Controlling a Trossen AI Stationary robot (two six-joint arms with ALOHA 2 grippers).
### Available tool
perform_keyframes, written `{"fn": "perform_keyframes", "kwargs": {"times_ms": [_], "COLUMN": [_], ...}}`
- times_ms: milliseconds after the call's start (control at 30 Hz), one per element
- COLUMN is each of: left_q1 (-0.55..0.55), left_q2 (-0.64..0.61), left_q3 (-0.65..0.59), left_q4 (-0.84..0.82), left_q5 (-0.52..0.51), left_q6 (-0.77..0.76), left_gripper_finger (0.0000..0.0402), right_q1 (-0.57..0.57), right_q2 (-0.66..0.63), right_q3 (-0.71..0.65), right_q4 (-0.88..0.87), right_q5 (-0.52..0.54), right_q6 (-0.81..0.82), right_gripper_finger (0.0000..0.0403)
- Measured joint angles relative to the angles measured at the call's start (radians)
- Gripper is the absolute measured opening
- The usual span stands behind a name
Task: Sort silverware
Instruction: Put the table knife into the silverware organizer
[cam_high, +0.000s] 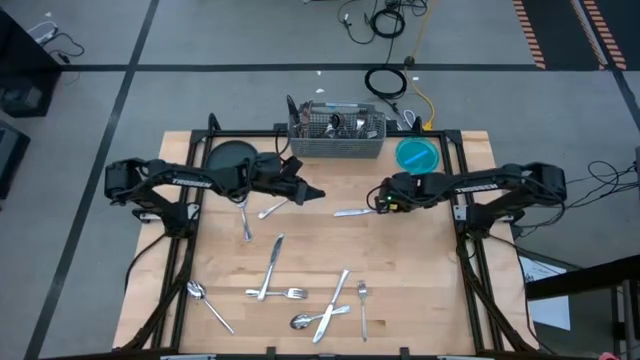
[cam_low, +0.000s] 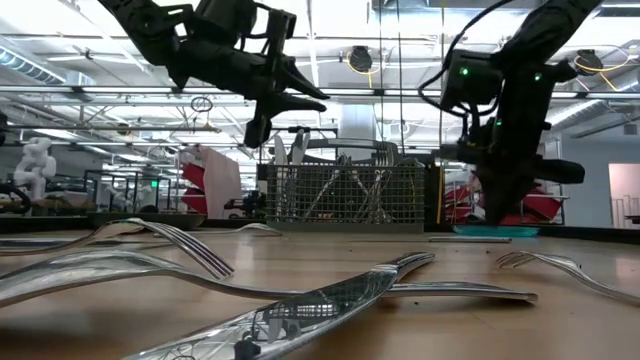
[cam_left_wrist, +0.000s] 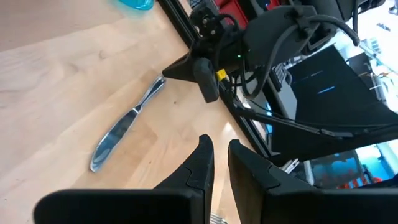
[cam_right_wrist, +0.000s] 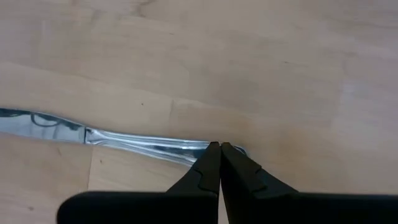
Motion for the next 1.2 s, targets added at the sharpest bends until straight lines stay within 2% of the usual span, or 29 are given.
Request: {"fn": "perform_keyframes", "kwargs": {"times_ms": [233,567,933,1200], "left_q1": [0.000,0.000,0.000,0.000], "left_q2": [0.000,0.000,0.000,0.001], "left_q3": [0.000,0.000,0.000,0.001], "left_q4": [-0.001,-0.002,-0.010,-0.122], "left_q5": [-0.001,-0.014,-0.028,-0.076], "left_q6": [-0.020,-0.061,-0.075,-0.088], "left_gripper_finger": [0.0055,0.0055,0.0055,0.0055], "right_q1": [0.005,0.005,0.025,0.028], "right_q2": [-0.030,-0.027,0.091,0.119], "right_q3": [0.000,-0.003,-0.002,-0.001], "right_q4": [-0.083,-0.069,-0.018,0.048], "right_q5": [0.014,0.018,0.001,0.005], "right_q6": [-0.010,-0.051,-0.073,-0.073], "right_gripper_finger": [0.0000,0.0000,0.0000,0.0000]}}
